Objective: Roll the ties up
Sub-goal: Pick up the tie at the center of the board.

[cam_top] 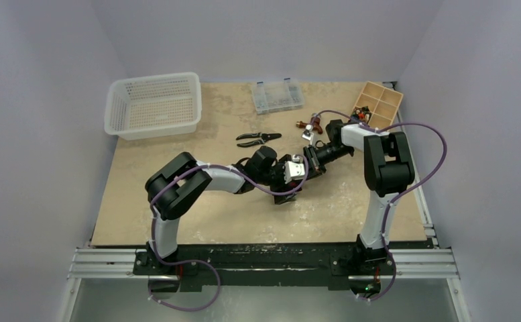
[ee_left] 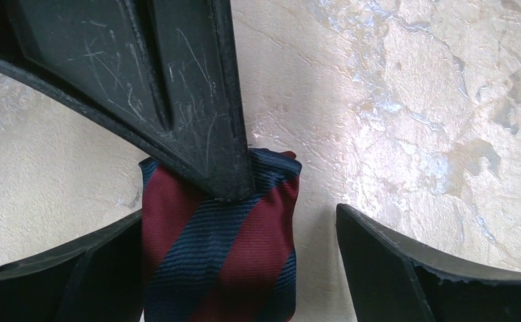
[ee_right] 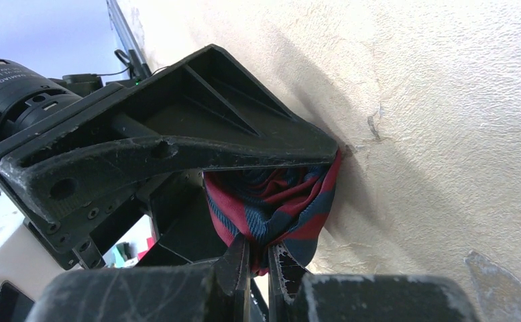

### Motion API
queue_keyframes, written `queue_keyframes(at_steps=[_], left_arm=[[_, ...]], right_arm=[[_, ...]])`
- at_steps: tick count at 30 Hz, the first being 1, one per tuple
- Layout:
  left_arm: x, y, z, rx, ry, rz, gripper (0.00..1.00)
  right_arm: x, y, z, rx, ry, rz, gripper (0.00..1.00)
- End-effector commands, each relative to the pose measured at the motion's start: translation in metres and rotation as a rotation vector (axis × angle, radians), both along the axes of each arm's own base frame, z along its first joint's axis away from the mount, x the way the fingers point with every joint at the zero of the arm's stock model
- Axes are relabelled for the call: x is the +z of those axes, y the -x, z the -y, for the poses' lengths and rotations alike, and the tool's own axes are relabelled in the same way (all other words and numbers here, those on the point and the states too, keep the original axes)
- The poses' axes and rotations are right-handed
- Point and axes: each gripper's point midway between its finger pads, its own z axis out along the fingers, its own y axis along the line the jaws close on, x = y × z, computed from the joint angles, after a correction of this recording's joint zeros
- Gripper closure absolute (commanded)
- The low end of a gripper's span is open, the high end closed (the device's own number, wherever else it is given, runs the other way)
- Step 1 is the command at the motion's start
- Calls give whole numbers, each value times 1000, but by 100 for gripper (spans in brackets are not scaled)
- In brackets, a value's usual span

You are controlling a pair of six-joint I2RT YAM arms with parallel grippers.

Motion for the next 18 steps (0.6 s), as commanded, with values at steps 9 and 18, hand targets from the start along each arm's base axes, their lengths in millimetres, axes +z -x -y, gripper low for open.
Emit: queue_keyframes(at_steps=[9,18], left_arm=[[-11,-23,2,75,-23,56,11],[12,-4,-2,10,31,61,63]], right_arm=[[25,14,-3,81,-86,91,100],[44,6,-4,55,-93,132,100]])
